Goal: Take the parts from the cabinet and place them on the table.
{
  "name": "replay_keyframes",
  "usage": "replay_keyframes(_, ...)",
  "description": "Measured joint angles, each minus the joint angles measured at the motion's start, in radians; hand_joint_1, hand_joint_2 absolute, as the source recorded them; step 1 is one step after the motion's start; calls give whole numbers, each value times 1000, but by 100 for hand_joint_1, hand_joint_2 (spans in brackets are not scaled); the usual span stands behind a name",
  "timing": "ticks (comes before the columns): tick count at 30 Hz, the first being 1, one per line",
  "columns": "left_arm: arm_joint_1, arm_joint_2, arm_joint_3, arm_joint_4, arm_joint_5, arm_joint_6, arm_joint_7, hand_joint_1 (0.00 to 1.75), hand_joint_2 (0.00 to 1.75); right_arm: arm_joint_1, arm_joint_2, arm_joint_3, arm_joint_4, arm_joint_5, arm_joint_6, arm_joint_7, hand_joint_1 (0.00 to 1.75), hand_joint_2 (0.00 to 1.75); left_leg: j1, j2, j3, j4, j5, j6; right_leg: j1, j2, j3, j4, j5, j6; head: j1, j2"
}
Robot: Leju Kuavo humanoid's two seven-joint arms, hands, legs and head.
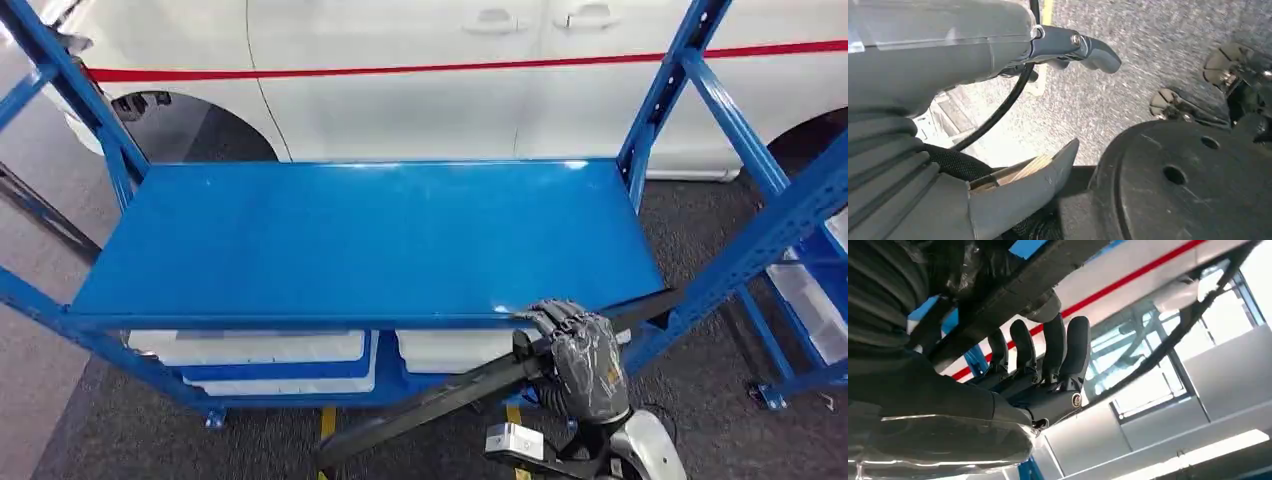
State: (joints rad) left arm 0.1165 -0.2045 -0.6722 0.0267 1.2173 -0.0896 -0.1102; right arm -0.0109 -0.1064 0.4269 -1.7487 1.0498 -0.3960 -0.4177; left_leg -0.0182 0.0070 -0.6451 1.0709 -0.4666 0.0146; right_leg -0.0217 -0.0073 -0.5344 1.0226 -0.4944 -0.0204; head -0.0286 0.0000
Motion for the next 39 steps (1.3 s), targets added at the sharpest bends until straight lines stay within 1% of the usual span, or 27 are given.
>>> replay_keyframes(2,0,0,-3,0,5,0,0,0,175,5,-1,0,-31,-9,1,-7,175,175,4,0,-37,135,-118,-11,0,-3,-28,1,22,-4,-2,0)
replay_keyframes(3,0,0,-4,0,6,0,0,0,175,9,-2,0,-43,-10,2,-7,175,175,4,0,-50,203,-154,-15,1,-4,-43,1,33,-3,-2,0)
replay_keyframes(4,0,0,-6,0,7,-1,0,0,175,12,-3,0,-50,-9,7,-7,175,175,4,0,-50,247,-160,-18,1,-4,-58,3,44,-1,-2,0)
replay_keyframes(6,0,2,-10,0,7,-3,0,0,175,17,-7,0,-56,-8,11,-3,175,175,5,0,6,215,-99,-19,0,-5,-86,6,67,4,-2,0)
replay_keyframes(8,0,3,-14,0,8,-5,1,0,175,18,-10,0,-56,-6,11,0,175,175,8,0,131,46,-43,-18,-2,-4,-111,11,86,13,-2,0)
replay_keyframes(9,-1,3,-18,0,8,-5,1,0,175,18,-11,0,-58,-6,11,2,175,175,10,-2,184,-40,-70,-17,1,-4,-119,13,94,18,-3,0)
replay_keyframes(10,0,4,-21,1,8,-5,2,0,175,17,-11,0,-59,-6,11,2,175,175,4,-7,211,-93,-82,-5,3,-3,-124,15,103,25,0,0)
replay_keyframes(14,1,3,-27,2,9,-12,1,0,175,20,-16,0,-58,-9,18,3,175,175,7,-3,178,-97,-46,32,-2,-1,-135,4,133,50,1,0)
replay_keyframes(15,1,3,-29,2,10,-16,1,0,175,21,-24,-2,-56,-10,29,6,175,175,5,2,166,-95,-36,39,-1,3,-143,27,88,53,1,0)
replay_keyframes(17,1,4,-34,2,10,-22,0,0,175,21,-27,-2,-51,-13,42,7,175,175,3,4,140,-93,-14,51,-1,3,-176,152,-41,57,4,0)
replay_keyframes(18,1,6,-38,2,10,-25,0,0,175,21,-30,-2,-47,-16,44,7,175,175,0,5,126,-91,-2,53,0,3,-191,229,-87,58,3,0)
replay_keyframes(19,1,6,-42,2,10,-27,-1,0,175,21,-31,-3,-44,-19,47,8,175,175,-2,5,107,-86,9,53,0,3,-198,288,-100,58,4,0)
replay_keyframes(21,1,8,-47,2,10,-35,-1,0,175,21,-34,-3,-38,-25,55,8,175,175,-8,5,72,-75,26,53,4,3,-152,280,-51,51,3,0)
replay_keyframes(23,0,8,-51,2,10,-40,-1,0,175,20,-34,-3,-37,-28,62,8,175,175,-14,3,48,-65,38,53,14,4,-34,128,1,30,3,0)
replay_keyframes(24,-1,8,-55,2,10,-42,-1,0,175,17,-35,-3,-37,-29,63,8,175,175,-12,4,42,-61,43,52,20,3,19,39,-23,12,3,0)
replay_keyframes(25,-1,8,-57,2,10,-43,0,0,175,16,-35,-3,-37,-30,65,8,175,175,-16,4,35,-57,50,46,21,2,49,-17,-40,9,2,0)
replay_keyframes(26,0,9,-58,2,10,-43,0,0,175,15,-35,-3,-37,-31,65,8,175,175,-11,6,35,-64,60,38,26,4,46,-13,-31,14,3,0)
replay_keyframes(28,0,13,-59,3,10,-46,0,0,175,15,-35,-3,-37,-32,68,7,175,175,-8,6,33,-70,77,29,30,3,39,-22,-16,4,3,0)
replay_keyframes(29,0,14,-60,3,10,-46,0,0,175,15,-35,-3,-37,-32,69,8,175,175,-15,3,31,-69,80,23,15,1,33,-40,1,-1,3,0)
replay_keyframes(30,0,16,-61,3,10,-47,0,0,175,13,-35,-3,-37,-32,72,7,175,175,-12,0,25,-54,47,13,14,-8,31,-44,13,-2,3,0)
replay_keyframes(31,0,18,-62,3,9,-50,1,0,175,11,-35,-3,-37,-32,73,7,175,175,-8,-1,7,-5,-16,3,12,-8,17,-45,24,-12,0,0)
replay_keyframes(33,-1,21,-64,3,9,-53,1,0,175,12,-35,-3,-36,-33,80,8,175,175,2,-1,-28,137,-125,-12,11,-9,-13,-43,47,-9,0,0)
replay_keyframes(34,-2,23,-66,3,9,-54,1,0,175,11,-35,-3,-33,-36,85,8,175,175,6,-1,-37,202,-149,-19,9,-10,-30,-40,58,-7,0,0)
replay_keyframes(35,-2,24,-69,3,9,-55,1,0,175,11,-35,-3,-31,-40,89,8,175,175,10,0,-33,233,-139,-23,7,-10,-45,-35,68,-4,-1,0)
replay_keyframes(36,-2,26,-71,3,9,-56,1,0,175,11,-35,-3,-30,-43,92,8,175,175,14,0,-11,223,-107,-29,3,-11,-63,-28,76,1,-1,0)
replay_keyframes(38,-1,29,-73,3,8,-56,1,0,175,11,-35,-3,-29,-46,93,8,175,175,24,0,93,93,-33,-41,-7,-11,-101,-8,91,13,-1,0)
replay_keyframes(39,-1,30,-74,3,8,-57,2,0,175,10,-35,-3,-29,-53,98,8,175,175,29,-1,158,-1,-37,-47,-9,-10,-116,4,96,21,-1,0)
